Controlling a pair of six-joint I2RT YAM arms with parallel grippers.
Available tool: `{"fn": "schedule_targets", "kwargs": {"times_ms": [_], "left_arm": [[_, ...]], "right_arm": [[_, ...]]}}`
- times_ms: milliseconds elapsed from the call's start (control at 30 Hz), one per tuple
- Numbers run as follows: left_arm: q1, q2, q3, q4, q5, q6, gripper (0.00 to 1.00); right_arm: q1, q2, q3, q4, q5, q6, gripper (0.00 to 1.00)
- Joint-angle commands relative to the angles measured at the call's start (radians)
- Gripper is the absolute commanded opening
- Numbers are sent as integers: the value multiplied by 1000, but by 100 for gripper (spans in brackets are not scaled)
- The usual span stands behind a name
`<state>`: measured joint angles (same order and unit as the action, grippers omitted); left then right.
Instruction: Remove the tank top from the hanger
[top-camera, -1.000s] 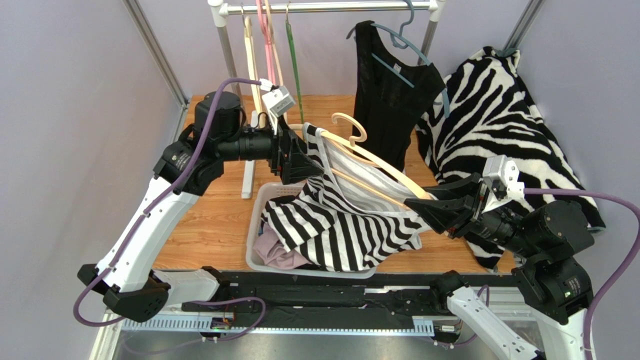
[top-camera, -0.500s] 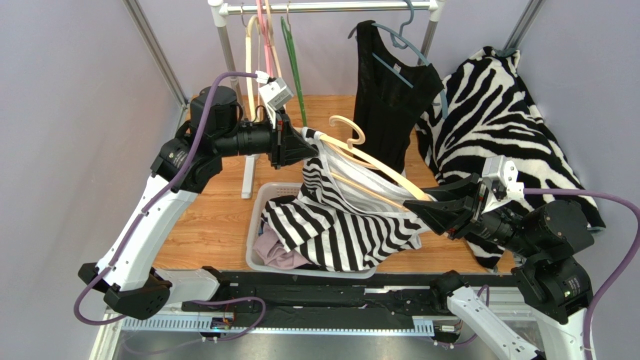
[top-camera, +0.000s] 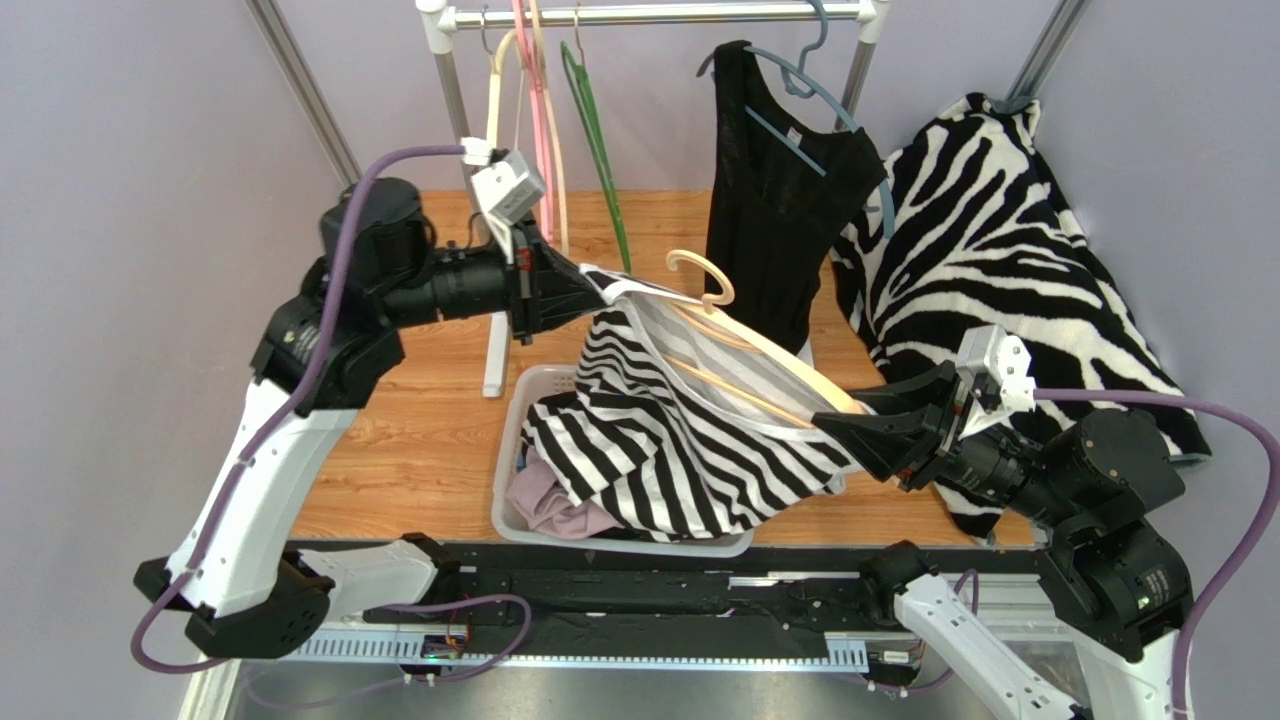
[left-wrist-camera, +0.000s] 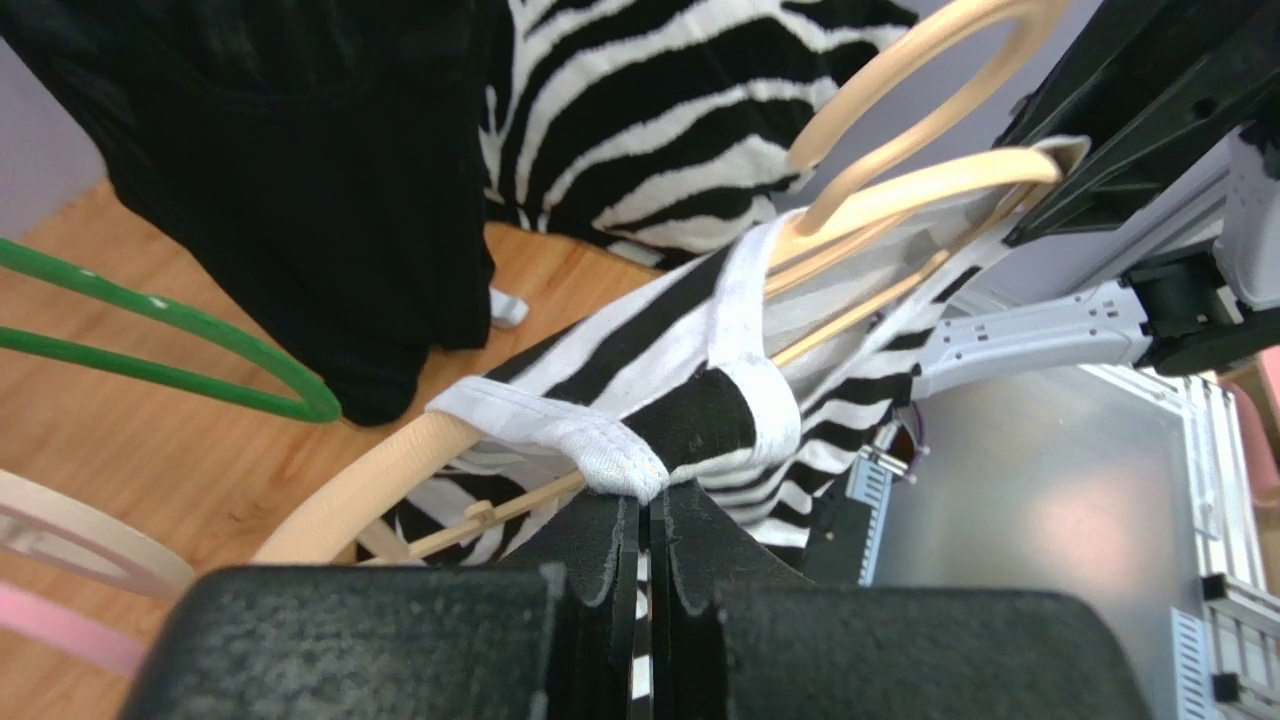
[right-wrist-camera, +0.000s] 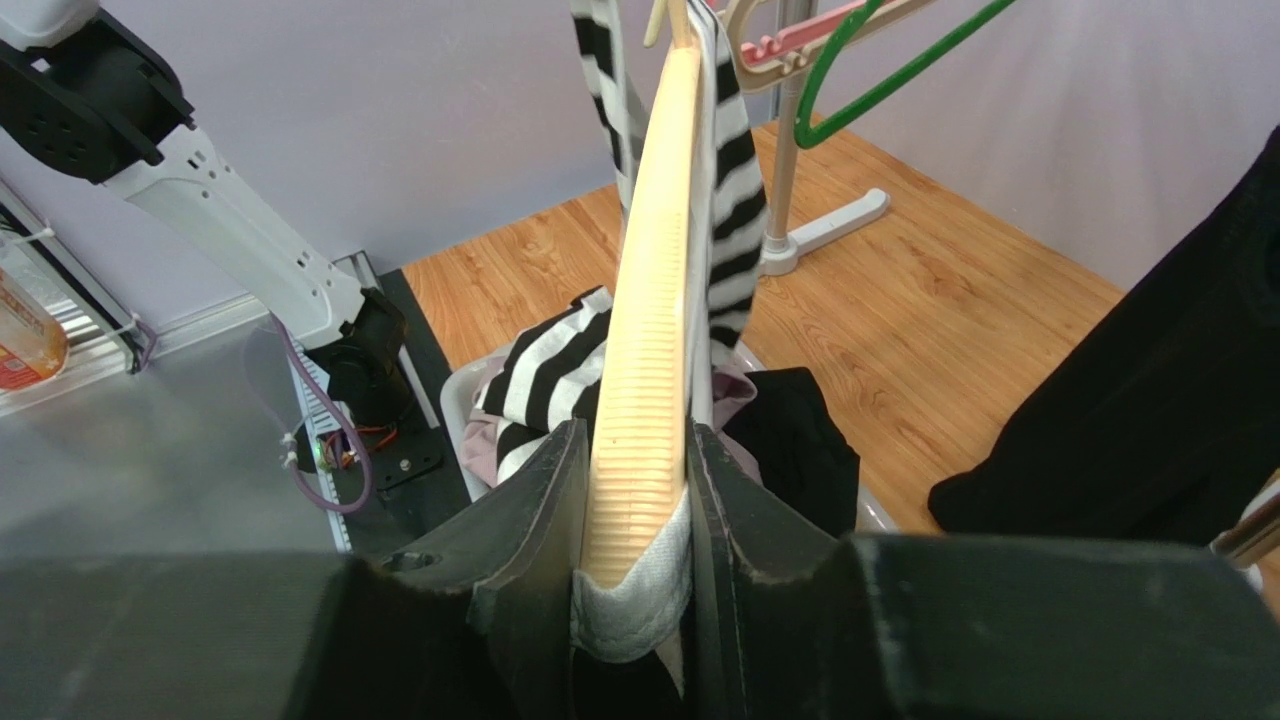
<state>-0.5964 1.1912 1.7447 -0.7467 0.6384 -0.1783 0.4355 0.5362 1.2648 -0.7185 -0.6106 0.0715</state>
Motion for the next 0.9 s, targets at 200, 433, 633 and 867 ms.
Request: {"fn": "schedule_targets", "kwargs": {"times_ms": [200,433,633,867], "left_arm": [[76,-116,-13,-11,-75,40,0],[115,-131,-100,-19,-178,86,0],[136,-116,-122,-22,-224,91,0],[147,-134,-253,-68,-146,125,0]], "right_arm": [[3,-87,83,-81,19,-52,0],[2,-140,165,-147,-99,-44,0],[3,-168,206,-179,-98,-56,0],[3,-229,141,-21,69,-56,0]]}}
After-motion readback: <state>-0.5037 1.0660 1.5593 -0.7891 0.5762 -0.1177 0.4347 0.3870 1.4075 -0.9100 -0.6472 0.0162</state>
